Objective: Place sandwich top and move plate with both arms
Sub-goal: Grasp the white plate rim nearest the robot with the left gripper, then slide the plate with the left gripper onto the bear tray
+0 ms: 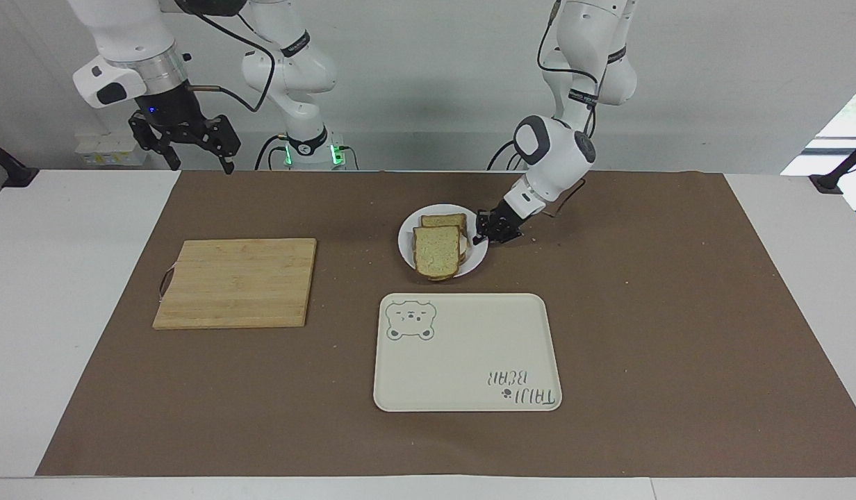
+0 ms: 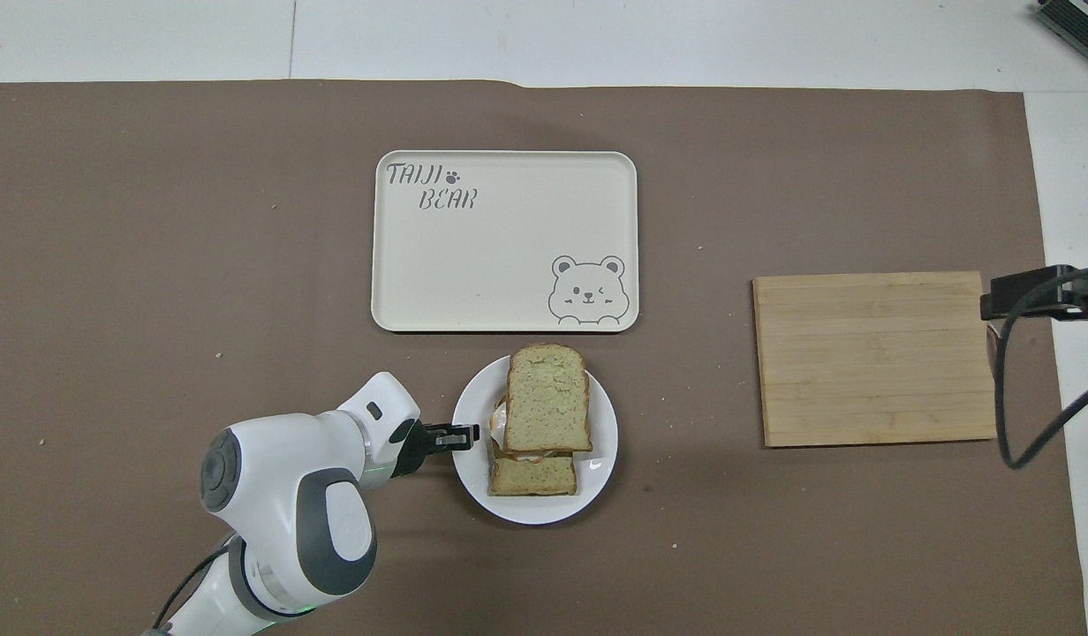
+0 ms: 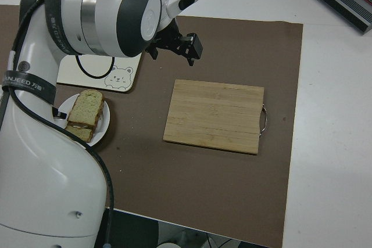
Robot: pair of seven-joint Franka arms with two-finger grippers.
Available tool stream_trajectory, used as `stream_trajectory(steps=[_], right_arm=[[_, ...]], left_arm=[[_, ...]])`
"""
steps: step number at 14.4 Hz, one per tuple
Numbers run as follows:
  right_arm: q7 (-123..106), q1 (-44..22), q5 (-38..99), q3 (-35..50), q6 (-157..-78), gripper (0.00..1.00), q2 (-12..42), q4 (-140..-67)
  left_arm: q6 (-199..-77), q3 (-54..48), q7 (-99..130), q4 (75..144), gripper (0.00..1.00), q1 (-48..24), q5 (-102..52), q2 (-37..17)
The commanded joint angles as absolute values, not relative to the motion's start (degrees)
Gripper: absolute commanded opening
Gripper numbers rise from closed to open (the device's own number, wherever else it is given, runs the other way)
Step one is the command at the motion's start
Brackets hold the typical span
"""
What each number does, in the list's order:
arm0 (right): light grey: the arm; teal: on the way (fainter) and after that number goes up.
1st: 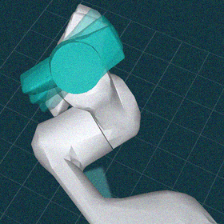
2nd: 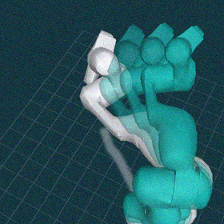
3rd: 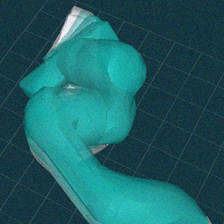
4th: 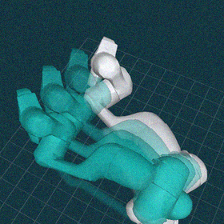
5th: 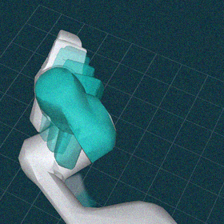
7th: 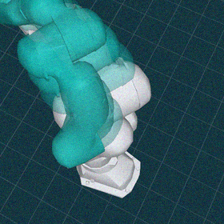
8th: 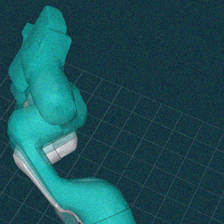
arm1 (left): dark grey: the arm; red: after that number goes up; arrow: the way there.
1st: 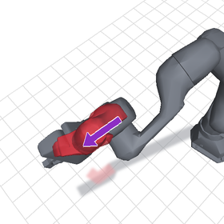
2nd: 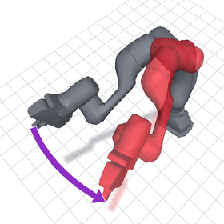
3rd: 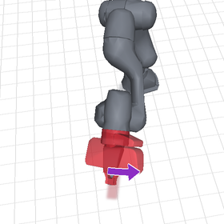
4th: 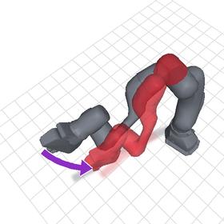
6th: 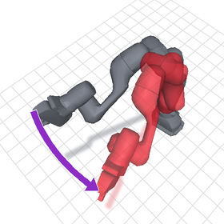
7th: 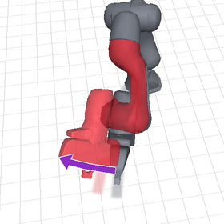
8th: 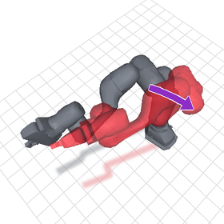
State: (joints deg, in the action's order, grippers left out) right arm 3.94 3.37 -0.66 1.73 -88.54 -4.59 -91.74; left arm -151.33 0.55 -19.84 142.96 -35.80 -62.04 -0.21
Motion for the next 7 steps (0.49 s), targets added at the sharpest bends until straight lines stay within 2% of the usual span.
stream_trajectory(steps=[1,7], right_arm=[[2.46,3.87,-0.79,2.11,-88.16,1.0,-4.66,-91.84],[2.46,3.87,-0.44,2.2,-88.24,1.0,-6.06,-93.87]], left_arm=[[-148.81,1.58,-20.04,143.09,0.0,-36.13,-62.84,-0.26],[-137.3,1.67,-20.65,139.41,0.0,-27.71,-62.84,-0.09]])
